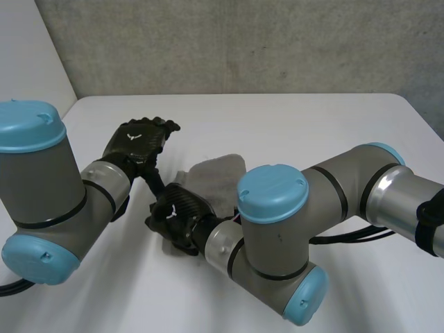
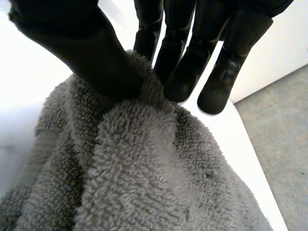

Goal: Fold the towel.

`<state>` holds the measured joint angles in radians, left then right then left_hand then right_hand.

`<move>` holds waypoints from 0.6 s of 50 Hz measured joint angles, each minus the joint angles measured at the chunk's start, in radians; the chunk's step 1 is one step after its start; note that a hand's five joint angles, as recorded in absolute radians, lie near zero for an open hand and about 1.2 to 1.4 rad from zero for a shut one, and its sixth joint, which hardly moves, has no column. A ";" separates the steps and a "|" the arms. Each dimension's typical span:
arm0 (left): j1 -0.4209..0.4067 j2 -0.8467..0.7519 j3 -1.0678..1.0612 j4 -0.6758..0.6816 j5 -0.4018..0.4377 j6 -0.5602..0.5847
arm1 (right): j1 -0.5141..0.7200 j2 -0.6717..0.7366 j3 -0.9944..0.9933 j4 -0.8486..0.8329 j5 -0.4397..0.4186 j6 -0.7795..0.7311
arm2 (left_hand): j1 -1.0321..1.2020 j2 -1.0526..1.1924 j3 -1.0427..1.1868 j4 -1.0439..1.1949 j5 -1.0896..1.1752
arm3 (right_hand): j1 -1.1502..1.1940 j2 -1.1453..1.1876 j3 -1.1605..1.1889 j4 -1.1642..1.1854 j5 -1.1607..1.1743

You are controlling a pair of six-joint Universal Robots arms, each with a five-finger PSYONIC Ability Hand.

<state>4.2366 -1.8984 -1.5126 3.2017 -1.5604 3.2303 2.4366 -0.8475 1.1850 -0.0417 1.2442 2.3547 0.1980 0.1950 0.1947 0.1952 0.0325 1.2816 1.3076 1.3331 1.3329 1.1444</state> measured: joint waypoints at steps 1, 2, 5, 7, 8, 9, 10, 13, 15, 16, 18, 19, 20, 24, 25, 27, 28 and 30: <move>0.002 -0.001 0.005 0.001 0.001 -0.003 | -0.002 -0.002 0.003 -0.013 0.004 0.025 | 0.000 0.000 0.000 0.000 0.000 | -0.147 -0.168 -0.180 -0.181 -0.178; 0.003 -0.003 0.010 0.002 0.001 -0.004 | -0.005 -0.005 0.008 -0.020 0.007 0.046 | 0.000 0.000 0.000 0.000 0.000 | -0.340 -0.366 -0.355 -0.357 -0.357; 0.005 -0.009 0.023 0.003 0.001 -0.004 | -0.017 -0.021 0.031 -0.034 0.016 0.111 | 0.000 0.000 0.000 0.000 0.000 | -0.755 -0.783 -0.696 -0.766 -0.778; 0.005 -0.013 0.031 0.003 0.001 -0.003 | -0.026 -0.041 0.056 -0.040 0.021 0.149 | 0.000 0.000 0.000 0.000 0.000 | -0.959 -0.978 -0.866 -0.992 -1.008; 0.004 -0.015 0.035 0.004 0.001 -0.003 | -0.034 -0.058 0.077 -0.042 0.023 0.173 | 0.000 0.000 0.000 0.000 0.000 | -1.005 -1.008 -0.914 -1.053 -1.069; 0.004 -0.017 0.038 0.004 0.001 -0.003 | -0.045 -0.082 0.103 -0.046 0.024 0.196 | 0.000 0.000 0.000 0.000 0.000 | -1.026 -1.008 -0.925 -1.073 -1.084; 0.003 -0.018 0.040 0.005 0.001 -0.004 | -0.052 -0.095 0.117 -0.047 0.024 0.207 | 0.000 0.000 0.000 0.000 0.000 | -1.032 -1.008 -0.925 -1.073 -1.084; 0.001 -0.025 0.043 0.005 0.001 -0.008 | -0.111 -0.178 0.205 -0.057 0.028 0.267 | 0.000 0.000 0.000 0.000 0.000 | -1.042 -1.008 -1.048 -1.073 -1.084; -0.001 -0.030 0.042 0.007 0.002 -0.013 | -0.154 -0.230 0.254 -0.060 0.028 0.303 | 0.000 0.000 0.000 0.000 -0.003 | -1.048 -1.050 -1.091 -1.073 -1.084; -0.004 -0.032 0.045 0.009 0.003 -0.016 | -0.179 -0.257 0.286 -0.059 0.027 0.325 | 0.000 0.000 0.000 0.000 -0.003 | -1.051 -1.066 -1.094 -1.073 -1.084; -0.007 -0.039 0.046 0.011 0.003 -0.023 | -0.216 -0.296 0.323 -0.062 0.025 0.359 | 0.000 -0.001 0.000 0.000 -0.003 | -1.051 -1.067 -1.094 -1.073 -1.084; -0.009 -0.041 0.048 0.012 0.004 -0.026 | -0.229 -0.308 0.335 -0.062 0.024 0.372 | 0.000 -0.001 0.000 0.000 -0.003 | -1.051 -1.067 -1.094 -1.073 -1.084; -0.014 -0.046 0.053 0.016 0.004 -0.032 | -0.257 -0.331 0.362 -0.063 0.022 0.403 | 0.000 -0.001 0.000 0.000 -0.003 | -1.052 -1.067 -1.094 -1.073 -1.084; -0.040 -0.068 0.072 0.022 0.008 -0.059 | -0.337 -0.385 0.421 -0.069 0.015 0.487 | 0.000 -0.001 0.000 0.000 -0.003 | -1.053 -1.067 -1.094 -1.073 -1.084; -0.052 -0.077 0.079 0.024 0.009 -0.070 | -0.359 -0.395 0.433 -0.071 0.014 0.508 | 0.000 -0.001 0.000 0.000 -0.003 | -1.053 -1.067 -1.094 -1.073 -1.084; -0.071 -0.089 0.088 0.026 0.011 -0.084 | -0.385 -0.404 0.443 -0.073 0.013 0.531 | 0.000 -0.001 0.000 0.000 -0.003 | -1.053 -1.067 -1.094 -1.073 -1.084; -0.081 -0.097 0.092 0.026 0.012 -0.092 | -0.399 -0.408 0.445 -0.074 0.014 0.542 | 0.000 -0.001 0.000 0.000 -0.003 | -1.053 -1.067 -1.094 -1.073 -1.084; -0.098 -0.110 0.098 0.027 0.014 -0.102 | -0.415 -0.409 0.445 -0.076 0.014 0.554 | 0.000 -0.001 0.000 0.000 -0.003 | -1.053 -1.067 -1.094 -1.073 -1.084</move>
<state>4.1386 -2.0083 -1.4146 3.2291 -1.5469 3.1279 2.0218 -1.2568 1.6295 -0.1174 1.2587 2.9086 0.1980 0.1938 0.1946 0.1950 0.0293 0.2289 0.2405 0.2395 0.2601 0.0600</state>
